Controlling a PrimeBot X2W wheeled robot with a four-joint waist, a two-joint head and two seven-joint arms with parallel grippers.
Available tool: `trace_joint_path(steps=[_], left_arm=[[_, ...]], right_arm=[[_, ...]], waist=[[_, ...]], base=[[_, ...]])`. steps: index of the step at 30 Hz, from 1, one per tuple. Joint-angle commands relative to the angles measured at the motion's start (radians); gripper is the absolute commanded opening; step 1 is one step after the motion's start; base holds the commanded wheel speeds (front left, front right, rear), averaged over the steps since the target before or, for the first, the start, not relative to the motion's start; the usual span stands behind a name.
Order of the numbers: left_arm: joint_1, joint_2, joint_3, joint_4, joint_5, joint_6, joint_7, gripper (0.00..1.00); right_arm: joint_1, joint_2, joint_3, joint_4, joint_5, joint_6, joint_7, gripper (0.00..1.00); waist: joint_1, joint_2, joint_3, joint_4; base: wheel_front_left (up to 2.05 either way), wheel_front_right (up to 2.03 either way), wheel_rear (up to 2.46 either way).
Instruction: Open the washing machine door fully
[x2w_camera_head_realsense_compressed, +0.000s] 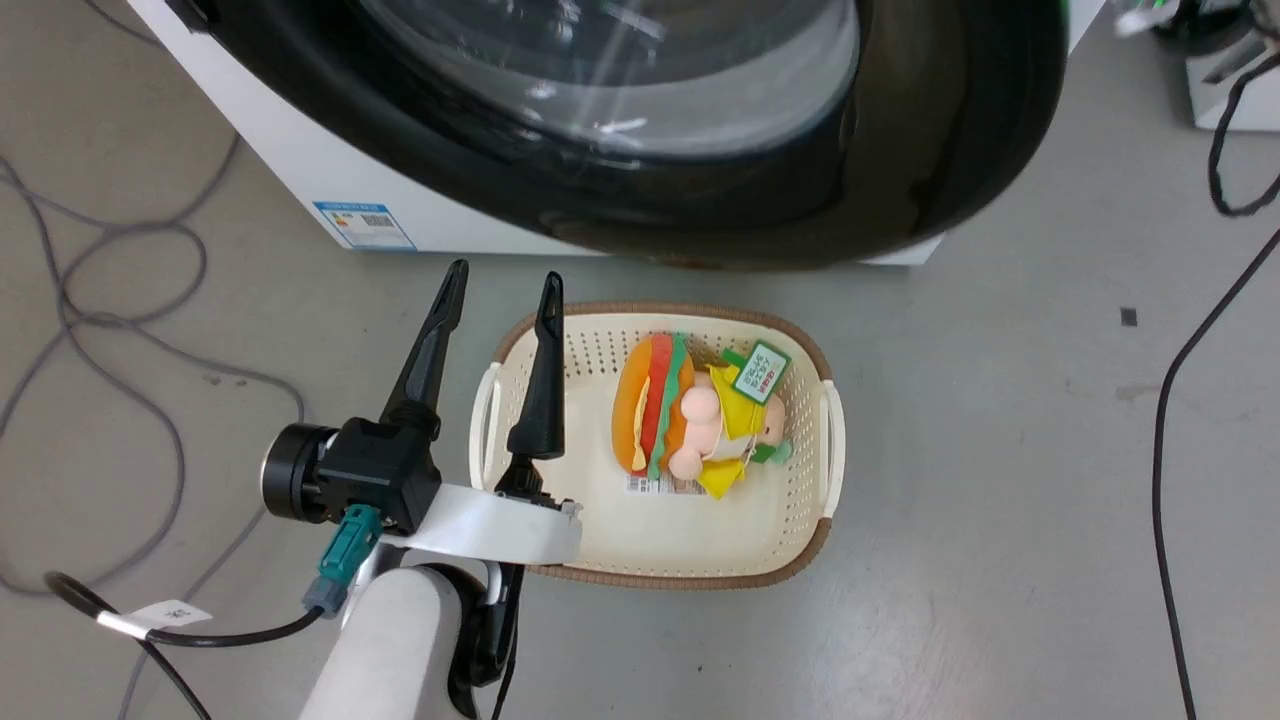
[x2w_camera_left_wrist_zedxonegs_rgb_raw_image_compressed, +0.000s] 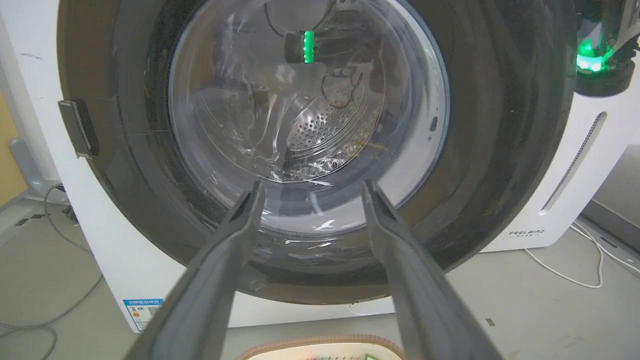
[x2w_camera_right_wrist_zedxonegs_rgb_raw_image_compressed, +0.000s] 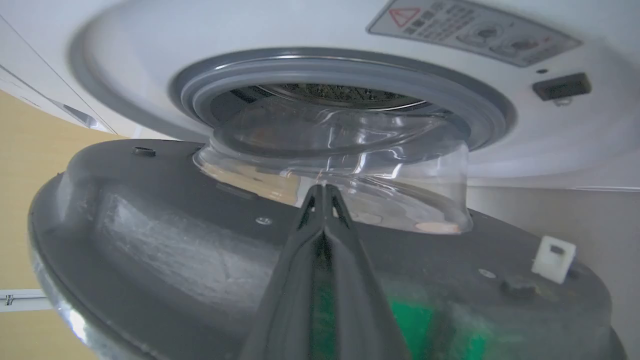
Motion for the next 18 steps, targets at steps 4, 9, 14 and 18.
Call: trace_joint_path(steps=[4, 9, 14, 18], left_arm=[[0.012, 0.002, -0.001, 0.014, 0.000, -0.003, -0.005, 1.00], [0.038, 0.002, 0.004, 0.029, 0.001, -0.006, -0.005, 1.00], [0.072, 0.002, 0.010, 0.045, 0.004, -0.011, -0.005, 1.00], [0.101, 0.002, 0.014, 0.056, 0.009, -0.015, -0.005, 1.00]], right_arm=[[0.056, 0.018, 0.005, -0.009, 0.012, 0.001, 0.051, 0.00], [0.131, 0.019, 0.001, -0.047, 0.028, 0.001, 0.105, 0.00], [0.221, 0.022, -0.006, -0.098, 0.049, 0.001, 0.150, 0.00], [0.294, 0.027, -0.012, -0.140, 0.071, 0.001, 0.183, 0.00]], waist=[[0.0000, 0.0000, -0.031, 0.003], [0.0000, 0.0000, -0.074, 0.005], [0.0000, 0.0000, -0.120, 0.006], [0.0000, 0.0000, -0.153, 0.009]], base=[[0.00, 0.00, 0.00], [0.00, 0.00, 0.00], [0.00, 0.00, 0.00], [0.00, 0.00, 0.00]])
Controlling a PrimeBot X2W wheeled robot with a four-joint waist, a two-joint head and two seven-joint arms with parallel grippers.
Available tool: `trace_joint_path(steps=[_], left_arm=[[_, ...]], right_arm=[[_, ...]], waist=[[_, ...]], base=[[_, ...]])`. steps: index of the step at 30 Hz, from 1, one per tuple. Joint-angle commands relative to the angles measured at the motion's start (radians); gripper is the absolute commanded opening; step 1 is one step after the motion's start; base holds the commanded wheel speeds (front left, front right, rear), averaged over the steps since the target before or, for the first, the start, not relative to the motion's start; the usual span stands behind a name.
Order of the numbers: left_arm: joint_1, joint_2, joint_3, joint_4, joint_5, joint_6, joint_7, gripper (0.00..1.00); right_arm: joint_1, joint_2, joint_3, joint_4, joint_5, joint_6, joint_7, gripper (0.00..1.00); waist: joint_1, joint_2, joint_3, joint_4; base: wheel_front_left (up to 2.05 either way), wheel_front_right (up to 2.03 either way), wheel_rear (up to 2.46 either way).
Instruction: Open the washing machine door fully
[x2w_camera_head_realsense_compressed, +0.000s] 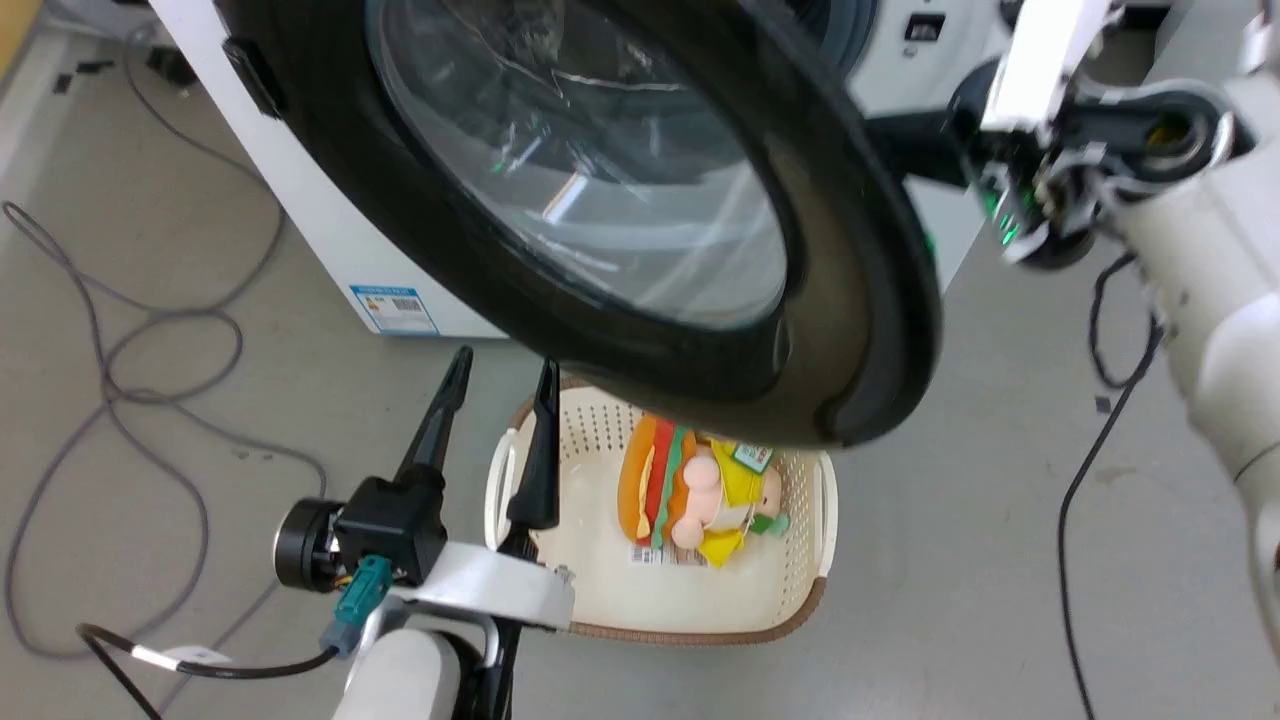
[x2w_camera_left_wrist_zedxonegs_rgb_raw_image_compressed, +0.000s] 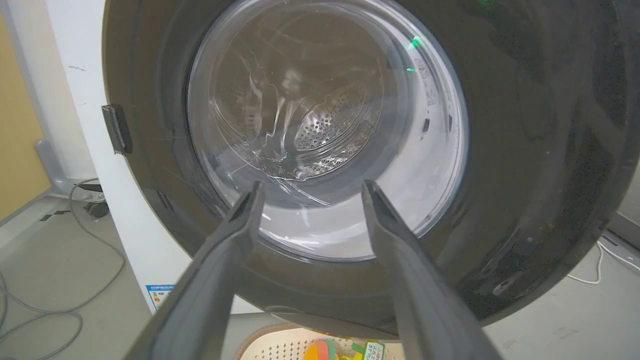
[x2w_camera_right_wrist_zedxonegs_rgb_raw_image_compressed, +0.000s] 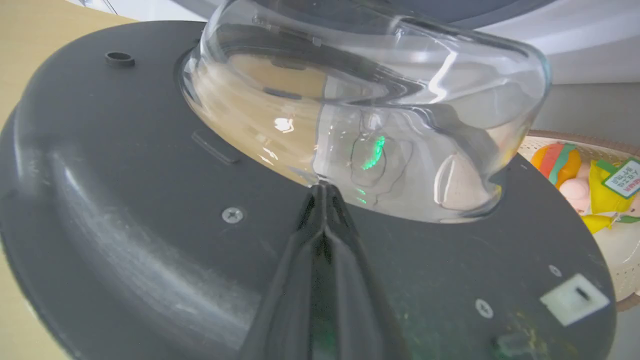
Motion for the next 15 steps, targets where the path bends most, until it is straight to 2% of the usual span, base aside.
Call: trace_joint_path(steps=[1, 15], left_arm=[[0.013, 0.002, 0.005, 0.005, 0.008, -0.005, -0.005, 1.00], [0.082, 0.002, 0.019, 0.043, 0.019, -0.020, -0.005, 1.00]], right_arm=[[0.032, 0.009, -0.001, -0.013, 0.009, 0.001, 0.008, 0.00], [0.275, 0.034, 0.016, -0.196, 0.084, 0.001, 0.080, 0.00]], waist=[[0.0001, 0.0000, -0.016, 0.003], [0.0001, 0.0000, -0.109, 0.030]], base=[[0.00, 0.00, 0.00], [0.00, 0.00, 0.00]])
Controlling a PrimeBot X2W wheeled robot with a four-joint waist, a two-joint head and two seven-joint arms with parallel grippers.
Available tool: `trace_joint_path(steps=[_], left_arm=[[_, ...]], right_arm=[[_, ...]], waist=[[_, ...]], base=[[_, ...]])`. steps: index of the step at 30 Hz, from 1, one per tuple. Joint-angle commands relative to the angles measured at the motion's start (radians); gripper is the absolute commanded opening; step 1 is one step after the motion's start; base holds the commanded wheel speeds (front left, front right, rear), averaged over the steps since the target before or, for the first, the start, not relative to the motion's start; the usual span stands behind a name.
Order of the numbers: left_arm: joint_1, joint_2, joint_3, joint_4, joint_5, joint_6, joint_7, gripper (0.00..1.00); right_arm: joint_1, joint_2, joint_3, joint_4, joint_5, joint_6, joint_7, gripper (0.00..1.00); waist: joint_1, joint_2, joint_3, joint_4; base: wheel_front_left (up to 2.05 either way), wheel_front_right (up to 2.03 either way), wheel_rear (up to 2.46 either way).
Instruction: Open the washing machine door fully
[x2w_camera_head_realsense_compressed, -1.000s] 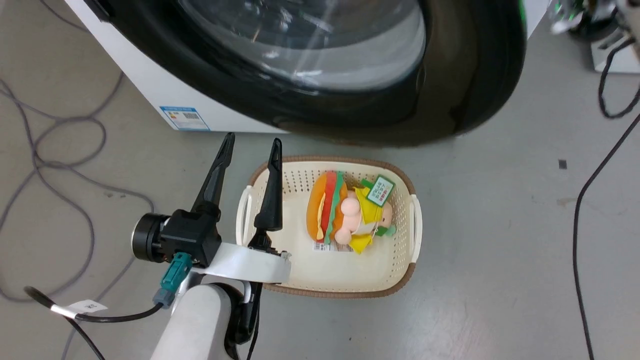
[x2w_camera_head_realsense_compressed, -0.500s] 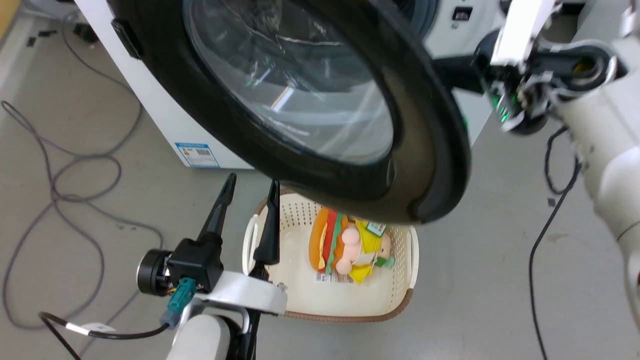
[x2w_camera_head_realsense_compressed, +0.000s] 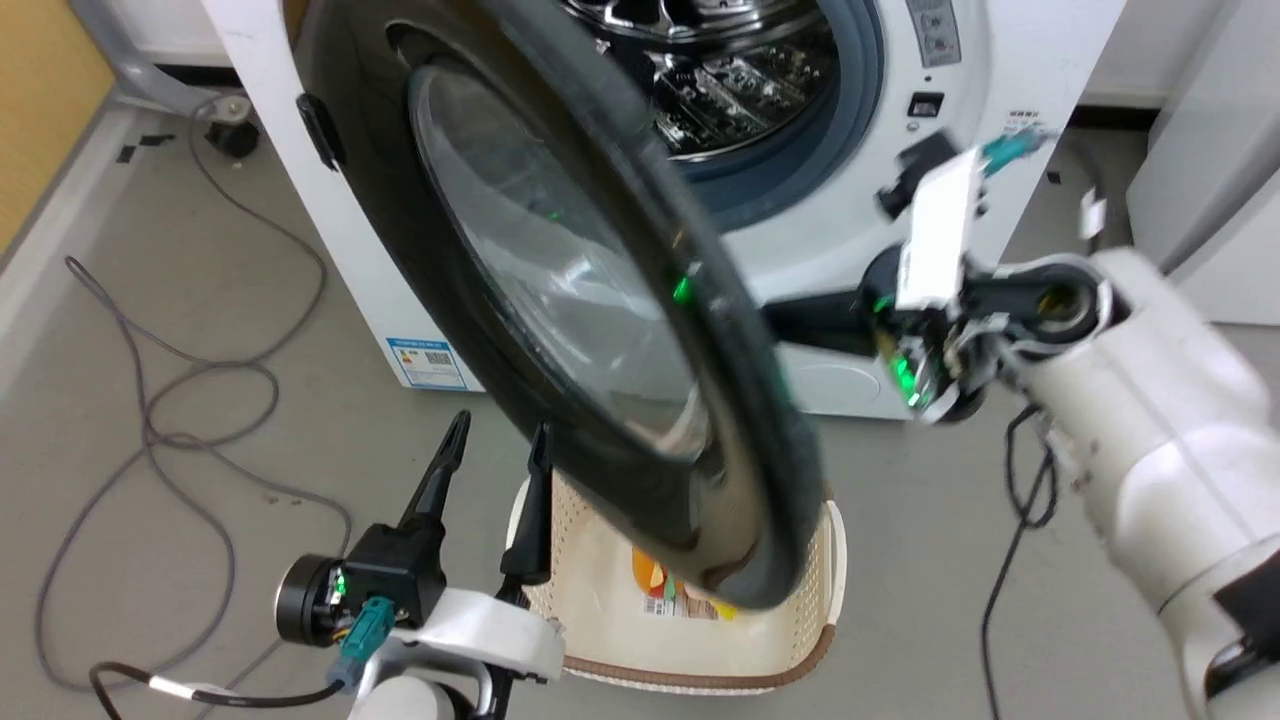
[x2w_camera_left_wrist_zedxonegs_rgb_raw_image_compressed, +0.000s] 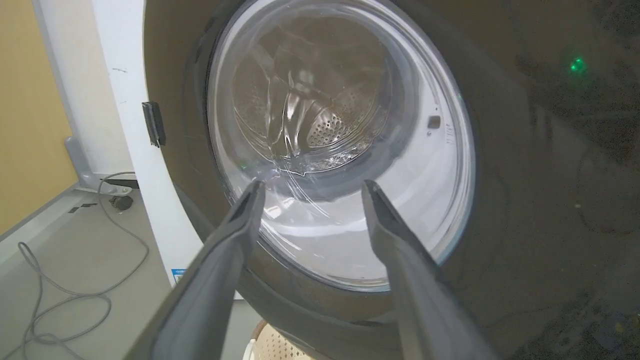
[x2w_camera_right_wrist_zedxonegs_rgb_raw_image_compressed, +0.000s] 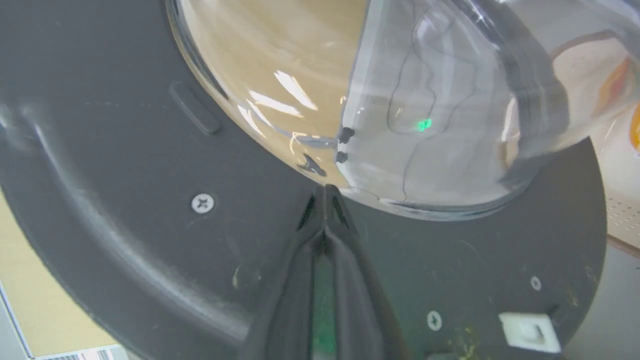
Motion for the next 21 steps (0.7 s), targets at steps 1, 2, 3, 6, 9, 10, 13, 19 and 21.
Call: trace_joint_path(steps=[1, 2, 3, 6, 9, 10, 13, 19, 21], left_arm=[[0.013, 0.002, 0.004, 0.003, 0.010, -0.005, -0.005, 1.00], [0.017, 0.002, 0.005, 0.005, 0.011, -0.006, -0.005, 1.00], [0.020, 0.002, 0.006, 0.006, 0.012, -0.007, -0.005, 1.00], [0.029, 0.002, 0.009, 0.009, 0.015, -0.009, -0.005, 1.00], [0.039, 0.002, 0.013, 0.014, 0.016, -0.010, -0.005, 1.00], [0.041, 0.002, 0.014, 0.015, 0.015, -0.010, -0.005, 1.00], [0.048, 0.002, 0.017, 0.015, 0.011, -0.006, -0.005, 1.00], [0.067, 0.002, 0.030, 0.012, 0.007, 0.003, -0.005, 1.00], [0.070, 0.002, 0.040, 0.014, 0.006, 0.003, -0.005, 1.00]], right_arm=[[0.033, 0.014, 0.009, -0.017, 0.009, 0.001, 0.009, 0.00], [0.048, 0.015, 0.014, -0.030, 0.014, 0.001, 0.013, 0.00], [0.062, 0.016, 0.019, -0.044, 0.020, 0.001, 0.017, 0.00], [0.099, 0.013, 0.033, -0.082, 0.037, 0.001, 0.016, 0.00], [0.165, -0.002, 0.052, -0.142, 0.078, 0.001, 0.002, 0.00], [0.182, -0.009, 0.050, -0.158, 0.087, 0.001, -0.015, 0.00], [0.242, -0.032, 0.017, -0.217, 0.115, 0.001, -0.123, 0.00], [0.423, -0.094, -0.068, -0.393, 0.134, 0.001, -0.390, 1.00], [0.497, -0.118, -0.095, -0.452, 0.149, 0.001, -0.456, 1.00]], waist=[[0.0002, 0.0000, -0.009, 0.002], [0.0002, 0.0000, -0.012, 0.003], [0.0002, 0.0000, -0.015, 0.004], [0.0002, 0.0000, -0.023, 0.005], [0.0002, 0.0000, -0.040, 0.005], [0.0002, 0.0000, -0.045, 0.005], [0.0002, 0.0000, -0.057, 0.002], [0.0002, 0.0000, -0.074, -0.023], [0.0002, 0.0000, -0.078, -0.033]], base=[[0.00, 0.00, 0.00], [0.00, 0.00, 0.00], [0.00, 0.00, 0.00], [0.00, 0.00, 0.00], [0.00, 0.00, 0.00], [0.00, 0.00, 0.00], [0.00, 0.00, 0.00], [0.00, 0.00, 0.00], [0.00, 0.00, 0.00]])
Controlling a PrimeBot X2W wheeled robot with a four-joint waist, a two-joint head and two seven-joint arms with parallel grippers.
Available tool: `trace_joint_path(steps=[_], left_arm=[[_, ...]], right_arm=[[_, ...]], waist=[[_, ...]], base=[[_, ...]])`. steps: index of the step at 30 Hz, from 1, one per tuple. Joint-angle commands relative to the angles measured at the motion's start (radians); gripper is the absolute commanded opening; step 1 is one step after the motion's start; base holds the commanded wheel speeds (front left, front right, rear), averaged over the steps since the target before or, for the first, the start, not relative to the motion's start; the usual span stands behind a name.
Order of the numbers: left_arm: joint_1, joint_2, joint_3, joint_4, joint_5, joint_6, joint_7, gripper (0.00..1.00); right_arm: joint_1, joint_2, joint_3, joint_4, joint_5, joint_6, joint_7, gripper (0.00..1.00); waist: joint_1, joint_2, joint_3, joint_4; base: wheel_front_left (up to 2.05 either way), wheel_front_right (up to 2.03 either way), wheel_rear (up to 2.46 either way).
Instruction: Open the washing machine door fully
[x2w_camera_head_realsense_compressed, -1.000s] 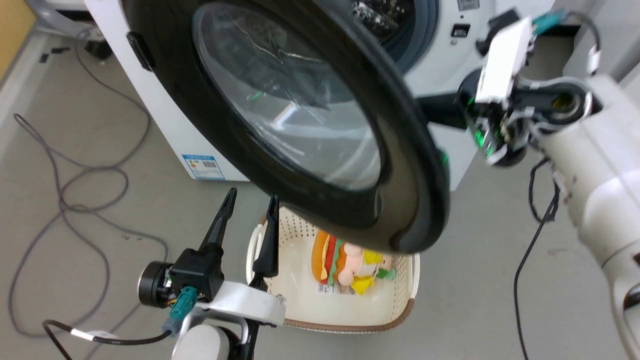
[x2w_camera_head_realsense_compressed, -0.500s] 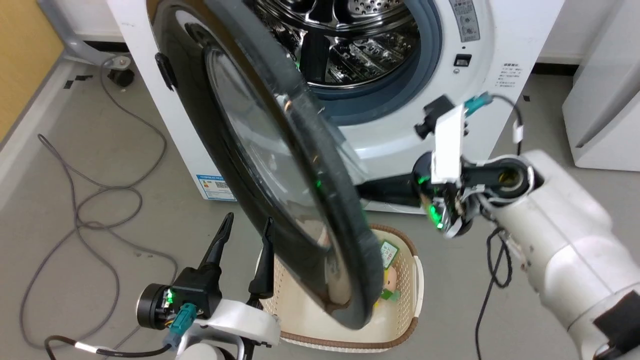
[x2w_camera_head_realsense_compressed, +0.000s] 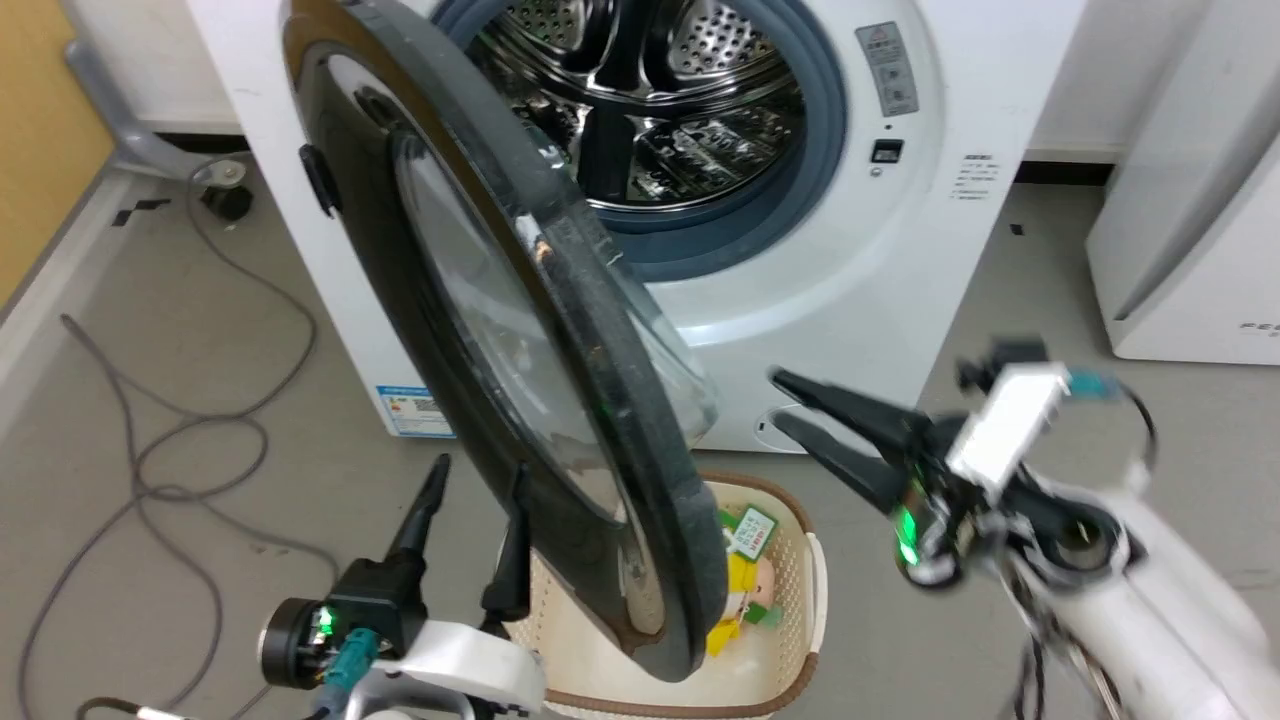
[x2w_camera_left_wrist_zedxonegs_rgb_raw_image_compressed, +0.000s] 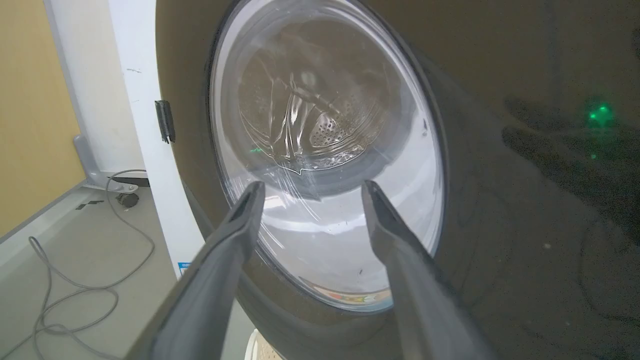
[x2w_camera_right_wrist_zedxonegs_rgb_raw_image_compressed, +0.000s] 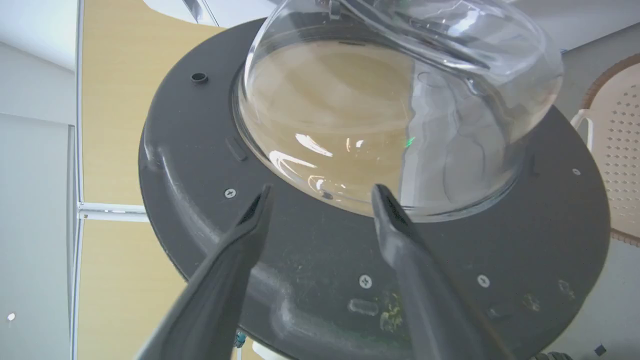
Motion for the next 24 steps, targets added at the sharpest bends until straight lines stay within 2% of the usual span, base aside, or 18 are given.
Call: trace_joint_path(steps=[1, 2, 7, 13, 16, 19, 21, 24], left_arm=[[0.012, 0.002, 0.017, 0.001, 0.000, 0.002, -0.005, 1.00], [0.012, 0.002, 0.017, 0.001, 0.000, 0.002, -0.005, 1.00], [0.023, 0.007, 0.046, 0.003, 0.006, 0.005, -0.005, 1.00], [0.030, 0.011, 0.079, 0.010, 0.009, 0.007, -0.005, 1.00], [0.030, 0.011, 0.091, 0.013, 0.010, 0.008, -0.005, 1.00], [0.033, 0.011, 0.103, 0.014, 0.010, 0.009, -0.005, 1.00], [0.037, 0.011, 0.110, 0.015, 0.011, 0.008, -0.005, 1.00], [0.040, 0.011, 0.121, 0.016, 0.013, 0.005, -0.005, 1.00]], right_arm=[[0.100, -0.030, -0.028, -0.068, 0.011, 0.001, -0.072, 1.00], [0.100, -0.030, -0.028, -0.068, 0.011, 0.001, -0.072, 1.00], [0.292, -0.071, -0.111, -0.230, 0.020, 0.001, -0.266, 1.00], [0.490, -0.099, -0.173, -0.327, -0.119, 0.001, -0.604, 1.00], [0.560, -0.120, -0.160, -0.318, -0.246, 0.001, -0.762, 1.00], [0.591, -0.134, -0.184, -0.263, -0.419, 0.001, -0.811, 1.00], [0.597, -0.116, -0.280, -0.221, -0.586, 0.001, -0.814, 1.00], [0.616, -0.048, -0.451, -0.212, -0.897, 0.001, -0.815, 1.00]], waist=[[0.0001, 0.0000, -0.009, -0.016], [0.0001, 0.0000, -0.009, -0.016], [0.0001, 0.0000, -0.020, -0.041], [0.0001, 0.0000, -0.021, -0.060], [0.0001, 0.0000, -0.017, -0.064], [0.0001, 0.0000, -0.014, -0.071], [0.0001, 0.0000, -0.013, -0.078], [0.0001, 0.0000, -0.013, -0.084]], base=[[0.00, 0.00, 0.00], [0.00, 0.00, 0.00], [0.00, 0.00, 0.00], [0.00, 0.00, 0.00], [0.00, 0.00, 0.00], [0.00, 0.00, 0.00], [0.00, 0.00, 0.00], [0.00, 0.00, 0.00]])
